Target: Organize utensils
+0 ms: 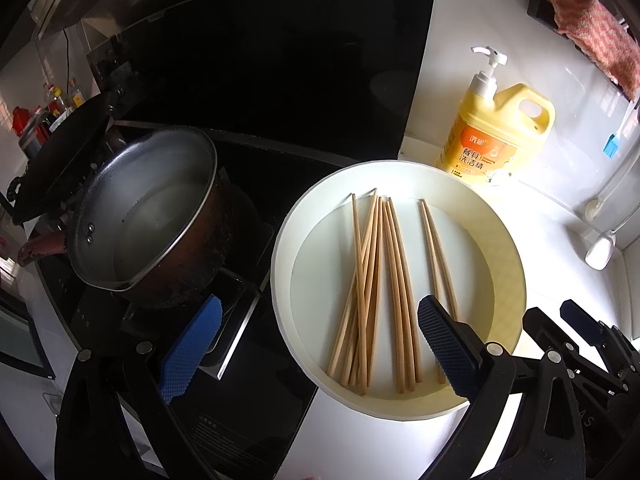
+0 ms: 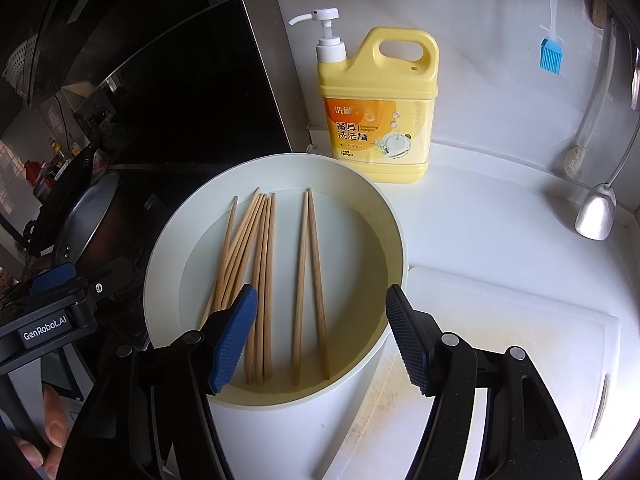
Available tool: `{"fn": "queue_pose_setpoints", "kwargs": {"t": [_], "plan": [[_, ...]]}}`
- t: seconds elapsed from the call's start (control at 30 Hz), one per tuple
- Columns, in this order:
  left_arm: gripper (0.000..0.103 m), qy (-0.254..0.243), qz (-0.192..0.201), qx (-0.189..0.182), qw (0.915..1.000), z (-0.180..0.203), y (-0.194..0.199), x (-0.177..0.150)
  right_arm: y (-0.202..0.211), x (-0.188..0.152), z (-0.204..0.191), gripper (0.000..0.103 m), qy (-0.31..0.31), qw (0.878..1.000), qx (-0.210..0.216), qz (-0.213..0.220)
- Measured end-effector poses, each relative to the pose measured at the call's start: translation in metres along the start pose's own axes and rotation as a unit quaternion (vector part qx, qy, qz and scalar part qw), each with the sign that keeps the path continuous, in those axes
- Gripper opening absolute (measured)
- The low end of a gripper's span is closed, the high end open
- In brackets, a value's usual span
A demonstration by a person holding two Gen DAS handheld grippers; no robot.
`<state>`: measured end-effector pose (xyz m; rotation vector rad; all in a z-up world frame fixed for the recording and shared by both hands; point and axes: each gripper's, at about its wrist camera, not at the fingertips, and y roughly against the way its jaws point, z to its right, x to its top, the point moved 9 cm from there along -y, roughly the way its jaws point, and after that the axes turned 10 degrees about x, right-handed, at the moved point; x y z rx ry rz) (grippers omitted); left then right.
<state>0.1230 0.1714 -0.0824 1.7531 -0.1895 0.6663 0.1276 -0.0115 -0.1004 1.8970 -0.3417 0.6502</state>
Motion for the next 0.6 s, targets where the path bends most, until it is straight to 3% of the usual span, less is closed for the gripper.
{"fn": "queue_pose_setpoints", "kwargs": {"t": [0.33, 0.6], "plan": [[0.097, -0.006, 0.012, 0.003, 0.9999, -0.0022, 0.0003, 0.0026, -0.0008, -0.0015, -0.0006, 0.064, 0.000, 1.000, 0.000, -0.002], [0.097, 0.002, -0.007, 0.003, 1.0000, -0.0084, -0.0061, 0.0015, -0.0007, -0.0028, -0.0004, 0.064, 0.000, 1.000, 0.001, -0.002]]}}
